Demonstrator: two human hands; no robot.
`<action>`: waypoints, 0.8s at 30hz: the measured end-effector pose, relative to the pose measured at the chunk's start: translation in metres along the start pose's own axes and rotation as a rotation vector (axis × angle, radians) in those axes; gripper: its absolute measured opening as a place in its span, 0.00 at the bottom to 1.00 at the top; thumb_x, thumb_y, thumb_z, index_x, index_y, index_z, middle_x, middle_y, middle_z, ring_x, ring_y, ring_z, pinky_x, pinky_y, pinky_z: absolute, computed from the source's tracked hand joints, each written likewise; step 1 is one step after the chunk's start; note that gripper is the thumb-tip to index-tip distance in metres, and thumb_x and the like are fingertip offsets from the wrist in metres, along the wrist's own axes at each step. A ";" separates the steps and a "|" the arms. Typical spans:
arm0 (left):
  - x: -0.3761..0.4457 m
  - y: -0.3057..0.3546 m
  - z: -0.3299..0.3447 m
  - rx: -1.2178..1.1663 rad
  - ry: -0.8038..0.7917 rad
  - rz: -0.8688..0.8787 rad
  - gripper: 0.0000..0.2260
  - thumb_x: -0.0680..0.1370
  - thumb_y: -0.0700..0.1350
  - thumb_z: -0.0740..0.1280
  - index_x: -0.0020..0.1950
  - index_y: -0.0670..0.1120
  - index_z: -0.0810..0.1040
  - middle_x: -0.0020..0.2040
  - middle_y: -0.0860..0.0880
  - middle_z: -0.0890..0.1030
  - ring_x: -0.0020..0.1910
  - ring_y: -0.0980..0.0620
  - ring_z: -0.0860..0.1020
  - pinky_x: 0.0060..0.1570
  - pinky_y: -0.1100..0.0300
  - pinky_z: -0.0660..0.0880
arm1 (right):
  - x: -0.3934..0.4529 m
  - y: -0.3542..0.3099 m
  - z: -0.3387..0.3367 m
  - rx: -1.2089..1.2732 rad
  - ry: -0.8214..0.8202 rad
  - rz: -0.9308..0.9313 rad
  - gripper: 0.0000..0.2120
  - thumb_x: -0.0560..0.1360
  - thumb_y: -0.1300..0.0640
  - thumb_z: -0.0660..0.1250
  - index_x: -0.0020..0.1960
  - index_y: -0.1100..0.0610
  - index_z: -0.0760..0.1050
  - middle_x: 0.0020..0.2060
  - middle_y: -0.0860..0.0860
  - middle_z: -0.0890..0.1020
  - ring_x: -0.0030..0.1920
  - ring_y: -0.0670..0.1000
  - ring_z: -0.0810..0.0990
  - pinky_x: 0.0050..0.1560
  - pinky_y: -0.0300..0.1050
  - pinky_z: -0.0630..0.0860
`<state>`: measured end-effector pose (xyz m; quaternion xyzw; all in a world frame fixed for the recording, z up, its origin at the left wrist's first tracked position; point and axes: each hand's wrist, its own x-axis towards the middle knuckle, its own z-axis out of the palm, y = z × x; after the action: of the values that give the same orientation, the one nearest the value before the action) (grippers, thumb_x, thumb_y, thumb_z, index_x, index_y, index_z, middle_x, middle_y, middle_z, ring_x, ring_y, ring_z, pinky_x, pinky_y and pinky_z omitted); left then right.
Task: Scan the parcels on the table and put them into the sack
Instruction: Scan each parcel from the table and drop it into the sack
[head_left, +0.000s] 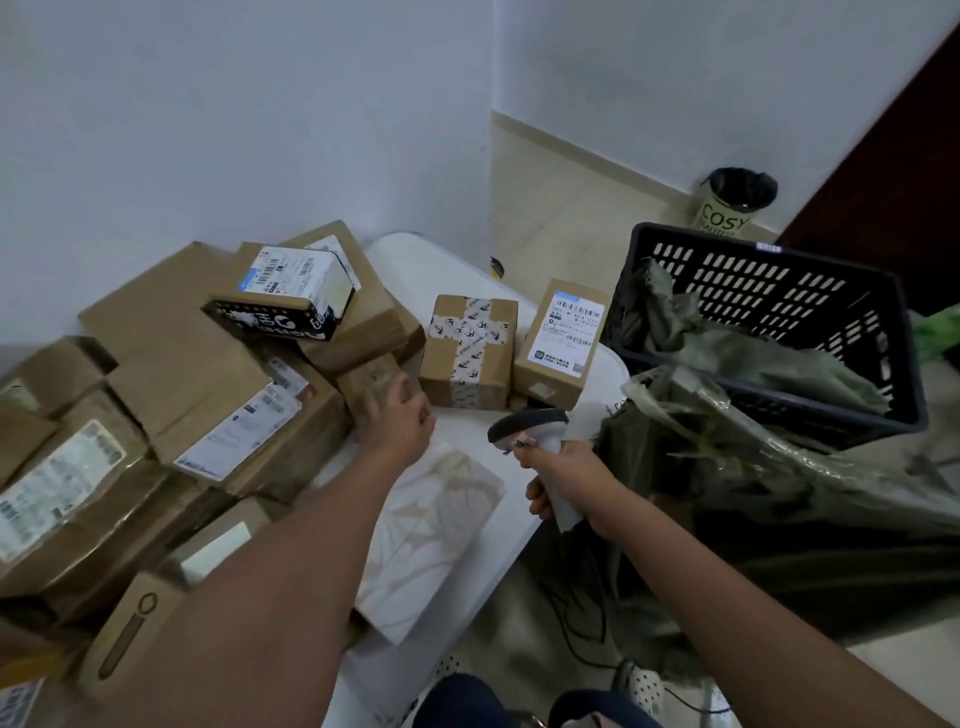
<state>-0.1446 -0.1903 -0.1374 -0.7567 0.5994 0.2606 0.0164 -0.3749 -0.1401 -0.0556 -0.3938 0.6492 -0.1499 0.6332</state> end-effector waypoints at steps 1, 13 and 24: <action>-0.006 -0.002 -0.001 -0.003 0.053 0.021 0.05 0.81 0.51 0.62 0.55 0.55 0.75 0.78 0.53 0.52 0.76 0.39 0.49 0.63 0.37 0.66 | 0.001 0.002 0.000 0.003 0.001 0.005 0.15 0.78 0.48 0.67 0.52 0.60 0.74 0.31 0.56 0.80 0.27 0.50 0.80 0.28 0.40 0.77; -0.081 -0.001 -0.036 -0.317 0.465 0.128 0.06 0.75 0.49 0.70 0.44 0.57 0.73 0.68 0.53 0.65 0.69 0.47 0.63 0.59 0.42 0.67 | 0.002 -0.002 0.013 0.001 -0.010 -0.003 0.14 0.79 0.51 0.67 0.53 0.63 0.74 0.33 0.57 0.81 0.30 0.52 0.79 0.30 0.42 0.76; -0.169 -0.024 -0.013 -1.801 0.209 -0.394 0.09 0.78 0.43 0.60 0.47 0.55 0.78 0.51 0.48 0.76 0.50 0.48 0.74 0.44 0.51 0.73 | -0.025 0.019 0.020 0.095 -0.060 -0.031 0.18 0.78 0.49 0.68 0.54 0.65 0.75 0.32 0.58 0.80 0.28 0.52 0.79 0.30 0.42 0.77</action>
<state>-0.1427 -0.0362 -0.0632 -0.5920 0.0299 0.5509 -0.5874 -0.3648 -0.1041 -0.0544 -0.3774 0.6158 -0.1784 0.6682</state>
